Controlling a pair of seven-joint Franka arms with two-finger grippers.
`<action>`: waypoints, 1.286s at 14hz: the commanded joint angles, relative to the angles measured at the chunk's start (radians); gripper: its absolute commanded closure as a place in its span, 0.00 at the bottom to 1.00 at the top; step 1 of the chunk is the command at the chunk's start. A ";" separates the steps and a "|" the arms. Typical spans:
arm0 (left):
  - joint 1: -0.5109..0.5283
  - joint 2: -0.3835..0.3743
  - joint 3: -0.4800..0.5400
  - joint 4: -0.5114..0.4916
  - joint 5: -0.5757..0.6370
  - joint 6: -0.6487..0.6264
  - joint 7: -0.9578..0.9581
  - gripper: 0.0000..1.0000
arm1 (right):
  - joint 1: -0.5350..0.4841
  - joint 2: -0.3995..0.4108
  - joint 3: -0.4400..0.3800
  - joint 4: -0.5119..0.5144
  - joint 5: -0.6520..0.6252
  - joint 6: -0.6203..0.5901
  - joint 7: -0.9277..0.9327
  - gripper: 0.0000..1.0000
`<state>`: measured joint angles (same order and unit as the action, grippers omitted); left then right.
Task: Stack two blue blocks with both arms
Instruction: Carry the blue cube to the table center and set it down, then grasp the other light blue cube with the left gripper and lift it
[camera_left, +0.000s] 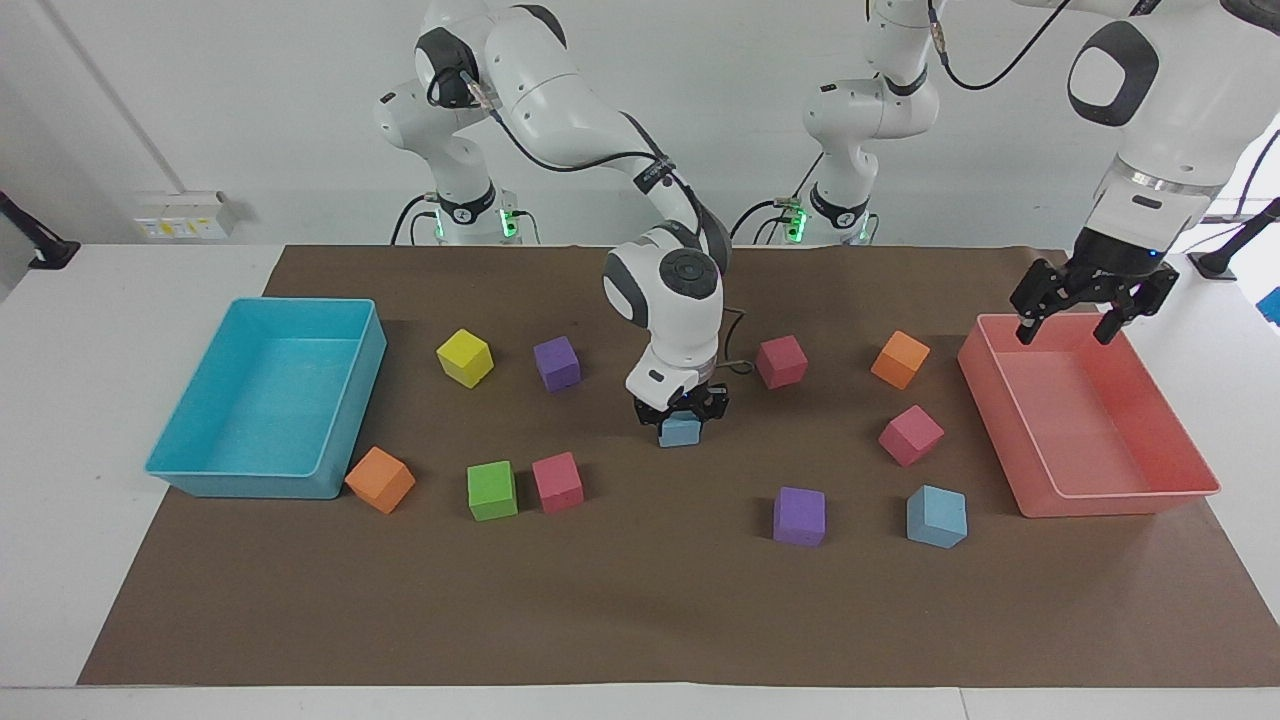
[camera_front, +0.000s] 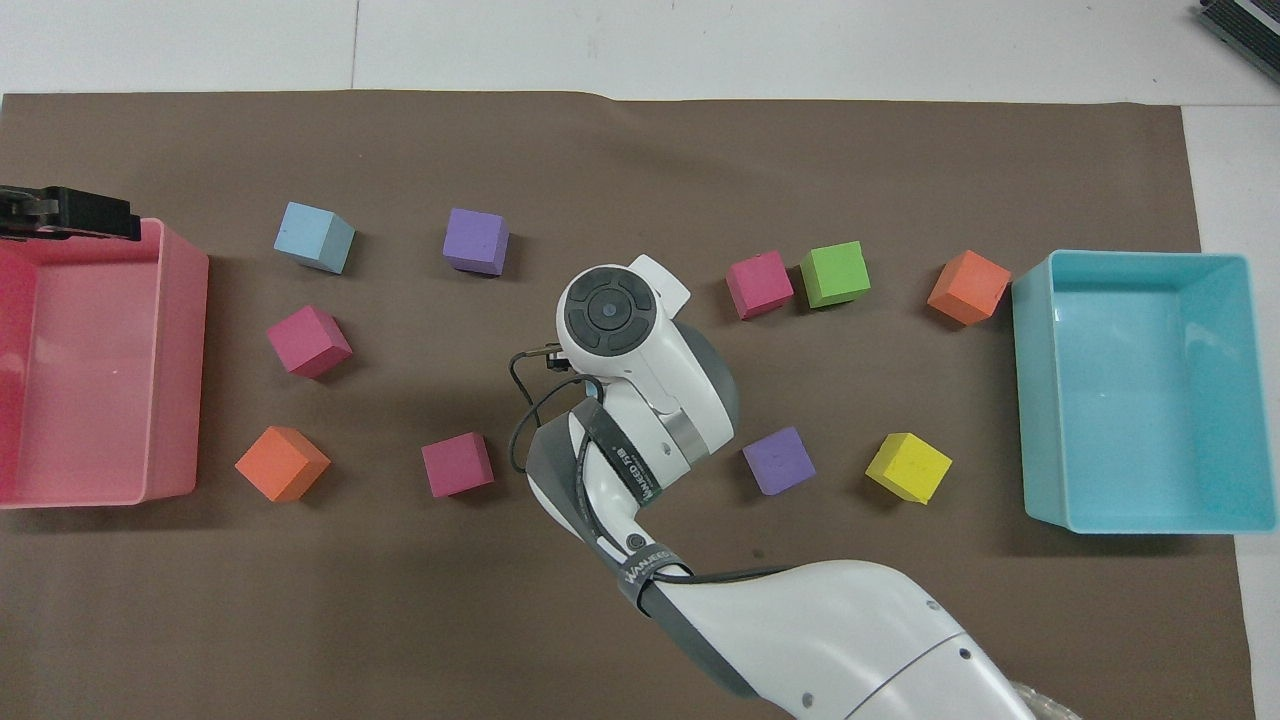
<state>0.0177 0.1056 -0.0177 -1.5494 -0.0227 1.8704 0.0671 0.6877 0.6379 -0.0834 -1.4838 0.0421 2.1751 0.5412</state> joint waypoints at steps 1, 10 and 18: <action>-0.015 0.117 0.012 0.142 -0.002 -0.008 0.020 0.00 | -0.007 -0.024 0.007 -0.032 -0.011 0.005 -0.015 0.00; -0.087 0.324 0.013 0.193 0.021 0.124 0.017 0.00 | -0.071 -0.172 0.008 -0.092 0.069 -0.034 -0.033 0.00; -0.082 0.416 0.010 0.149 0.007 0.248 0.028 0.00 | -0.226 -0.179 0.008 -0.179 0.590 0.012 -0.645 0.14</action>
<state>-0.0610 0.5078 -0.0150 -1.3962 -0.0175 2.0870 0.0770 0.4791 0.4878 -0.0886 -1.6135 0.5705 2.1640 -0.0220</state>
